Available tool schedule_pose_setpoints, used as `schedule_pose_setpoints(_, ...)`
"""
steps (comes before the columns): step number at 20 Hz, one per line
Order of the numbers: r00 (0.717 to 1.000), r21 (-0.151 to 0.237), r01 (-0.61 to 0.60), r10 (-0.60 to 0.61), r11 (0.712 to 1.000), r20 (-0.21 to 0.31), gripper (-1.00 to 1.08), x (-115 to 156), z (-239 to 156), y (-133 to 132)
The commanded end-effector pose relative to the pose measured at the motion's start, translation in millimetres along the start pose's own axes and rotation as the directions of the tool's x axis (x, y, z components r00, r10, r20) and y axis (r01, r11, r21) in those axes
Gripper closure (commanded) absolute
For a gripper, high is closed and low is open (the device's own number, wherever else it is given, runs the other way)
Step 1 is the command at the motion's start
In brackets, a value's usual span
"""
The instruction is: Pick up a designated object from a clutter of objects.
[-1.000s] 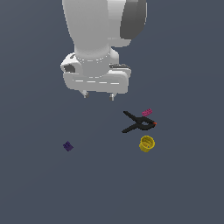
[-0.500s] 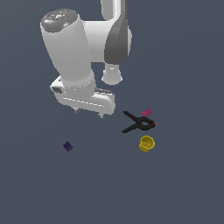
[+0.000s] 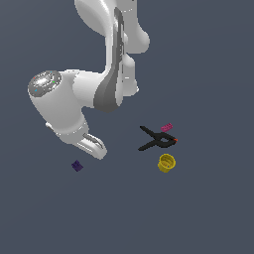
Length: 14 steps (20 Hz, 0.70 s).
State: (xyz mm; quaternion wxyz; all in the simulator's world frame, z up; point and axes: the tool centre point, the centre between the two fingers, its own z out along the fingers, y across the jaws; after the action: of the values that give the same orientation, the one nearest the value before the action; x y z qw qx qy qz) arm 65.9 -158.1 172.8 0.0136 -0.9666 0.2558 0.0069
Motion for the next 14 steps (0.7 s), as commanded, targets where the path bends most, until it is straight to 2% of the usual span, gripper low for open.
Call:
schedule_pose_setpoints(1, 0.998, -0.003, -0.057, 0.057, 0.998, -0.005, -0.92, 13, 23, 14)
schedule_pose_setpoints(8, 0.986, -0.011, -0.169, 0.169, 0.986, -0.017, -0.92, 35, 72, 47)
schedule_pose_setpoints(14, 0.976, -0.017, -0.217, 0.217, 0.976, -0.024, -0.92, 43, 94, 62)
